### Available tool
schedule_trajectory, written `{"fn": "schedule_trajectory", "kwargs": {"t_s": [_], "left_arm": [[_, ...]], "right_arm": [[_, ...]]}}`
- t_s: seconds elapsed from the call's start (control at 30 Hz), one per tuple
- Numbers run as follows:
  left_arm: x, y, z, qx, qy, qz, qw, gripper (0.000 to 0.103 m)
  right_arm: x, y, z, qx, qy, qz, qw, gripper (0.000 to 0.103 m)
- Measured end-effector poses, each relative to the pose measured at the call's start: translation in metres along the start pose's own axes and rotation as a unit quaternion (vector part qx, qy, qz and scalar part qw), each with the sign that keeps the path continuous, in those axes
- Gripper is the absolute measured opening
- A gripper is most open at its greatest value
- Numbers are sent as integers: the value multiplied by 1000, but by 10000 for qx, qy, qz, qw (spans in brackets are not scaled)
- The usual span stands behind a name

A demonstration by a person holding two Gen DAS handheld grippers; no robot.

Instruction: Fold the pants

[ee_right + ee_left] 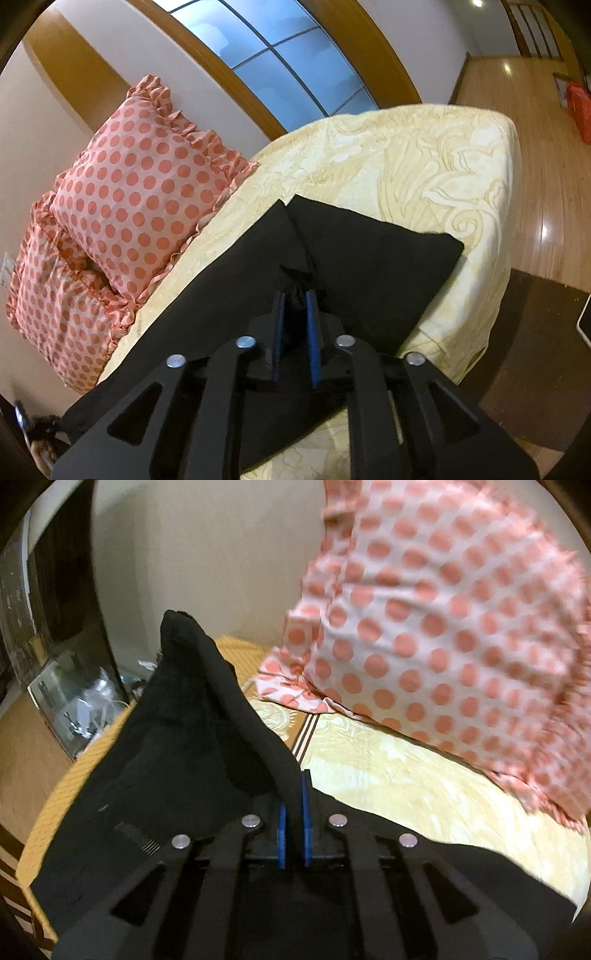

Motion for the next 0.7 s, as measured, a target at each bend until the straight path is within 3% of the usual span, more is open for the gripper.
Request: {"fn": "schedule_trajectory", "kwargs": {"t_s": [0.1, 0.17, 0.23, 0.33, 0.4, 0.5, 0.6, 0.7], "left_arm": [[26, 57, 13, 65, -18, -360, 9993, 7], [51, 91, 23, 10, -84, -571, 9983, 7], [79, 118, 30, -71, -71, -709, 9974, 7], [121, 142, 42, -253, -98, -945, 9952, 7], [144, 146, 51, -375, -29, -972, 9945, 7], [181, 138, 65, -406, 109, -660, 9969, 7], [196, 127, 67, -642, -50, -614, 9960, 7], [202, 126, 66, -651, -59, -690, 9955, 8]], "right_arm": [[1, 1, -2, -110, -84, 62, 9999, 19], [1, 2, -3, -189, -100, 96, 9997, 26], [1, 2, -1, -373, -150, 129, 9991, 42], [2, 3, 1, -419, -115, 136, 9990, 43], [2, 3, 0, -471, -118, 127, 9987, 43], [2, 3, 0, -499, -102, 140, 9986, 42], [0, 3, -2, -586, -125, 159, 9981, 41], [-1, 4, -6, -683, -232, 208, 9972, 41]]}}
Point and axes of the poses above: each gripper's, at about its wrist camera, not at the fingertips, and y roughly against the way its jaws point, z to its left, x to its underside, the point moved 4 cm from there along -y, roughly the way its jaws point, and after that the axes turned 5 degrees about x, right-handed, at the moved point
